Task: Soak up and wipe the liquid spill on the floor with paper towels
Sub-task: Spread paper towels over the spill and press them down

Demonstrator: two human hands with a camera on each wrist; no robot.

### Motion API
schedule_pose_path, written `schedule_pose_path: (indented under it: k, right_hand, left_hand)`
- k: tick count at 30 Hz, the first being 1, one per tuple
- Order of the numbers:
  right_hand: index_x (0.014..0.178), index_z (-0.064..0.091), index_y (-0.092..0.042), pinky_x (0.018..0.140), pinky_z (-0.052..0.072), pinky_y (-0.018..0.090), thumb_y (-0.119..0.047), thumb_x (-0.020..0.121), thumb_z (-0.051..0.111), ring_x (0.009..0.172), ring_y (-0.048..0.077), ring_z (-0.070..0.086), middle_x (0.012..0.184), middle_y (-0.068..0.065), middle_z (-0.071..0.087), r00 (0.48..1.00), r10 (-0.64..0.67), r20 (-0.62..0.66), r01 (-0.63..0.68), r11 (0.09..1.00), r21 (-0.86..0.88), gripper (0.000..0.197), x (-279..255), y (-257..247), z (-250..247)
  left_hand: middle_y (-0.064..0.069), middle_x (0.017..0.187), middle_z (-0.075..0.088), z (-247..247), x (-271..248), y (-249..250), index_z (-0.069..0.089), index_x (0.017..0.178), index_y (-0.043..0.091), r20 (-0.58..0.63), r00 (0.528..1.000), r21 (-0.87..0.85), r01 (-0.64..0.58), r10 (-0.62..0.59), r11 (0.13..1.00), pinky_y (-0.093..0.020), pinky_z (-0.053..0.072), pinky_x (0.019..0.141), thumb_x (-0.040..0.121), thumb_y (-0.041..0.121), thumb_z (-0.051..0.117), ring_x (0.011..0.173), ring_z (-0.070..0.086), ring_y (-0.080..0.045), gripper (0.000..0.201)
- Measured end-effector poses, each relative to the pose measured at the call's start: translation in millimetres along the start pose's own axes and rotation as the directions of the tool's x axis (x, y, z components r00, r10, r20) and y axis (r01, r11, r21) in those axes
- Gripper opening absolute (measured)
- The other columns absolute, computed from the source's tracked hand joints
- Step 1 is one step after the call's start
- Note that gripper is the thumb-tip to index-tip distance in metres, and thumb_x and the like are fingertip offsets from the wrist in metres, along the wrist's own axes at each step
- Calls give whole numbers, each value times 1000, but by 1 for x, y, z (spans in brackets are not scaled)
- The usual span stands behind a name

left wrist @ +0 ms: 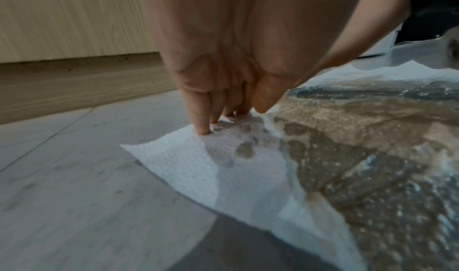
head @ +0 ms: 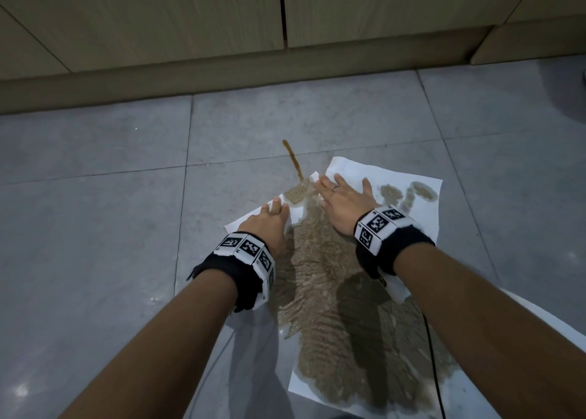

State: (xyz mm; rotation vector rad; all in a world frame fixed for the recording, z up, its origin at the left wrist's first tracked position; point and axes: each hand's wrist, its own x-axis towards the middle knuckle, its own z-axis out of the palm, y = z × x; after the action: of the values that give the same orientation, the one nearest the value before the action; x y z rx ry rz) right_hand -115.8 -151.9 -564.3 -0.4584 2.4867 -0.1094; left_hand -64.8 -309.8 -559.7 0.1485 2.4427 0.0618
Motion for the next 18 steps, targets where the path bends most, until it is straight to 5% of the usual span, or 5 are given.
schedule_pose_path:
  k: [4,9,18]
  right_hand:
    - [149,13,-21,111,-5,60,-27,102,17,146,17,-4,158,-8,7,999,21,-43,-22,1000,-4,48,2,3,-4]
    - [150,-3,-25,111,-10,58,-35,102,12,145,17,-14,158,-9,-10,998,40,49,-37,997,-62,51,-4,1,7]
    - [150,5,-26,112,-8,56,-41,101,17,145,19,-16,158,-9,-5,989,12,-147,0,996,87,53,-62,7,36]
  left_hand:
    - [-6,158,-5,0,-2,0,5,149,12,6,1000,1,-5,5,1000,-39,32,109,95,11,40,144,15,-27,64]
    - [-5,158,-5,-4,-2,1,5,150,13,16,1000,-9,4,-3,1000,-37,27,112,93,6,42,144,13,-26,68]
    - [-3,158,-11,6,-4,-14,-3,150,16,22,1000,-127,-16,19,992,-37,10,118,92,-7,33,146,-2,-19,72]
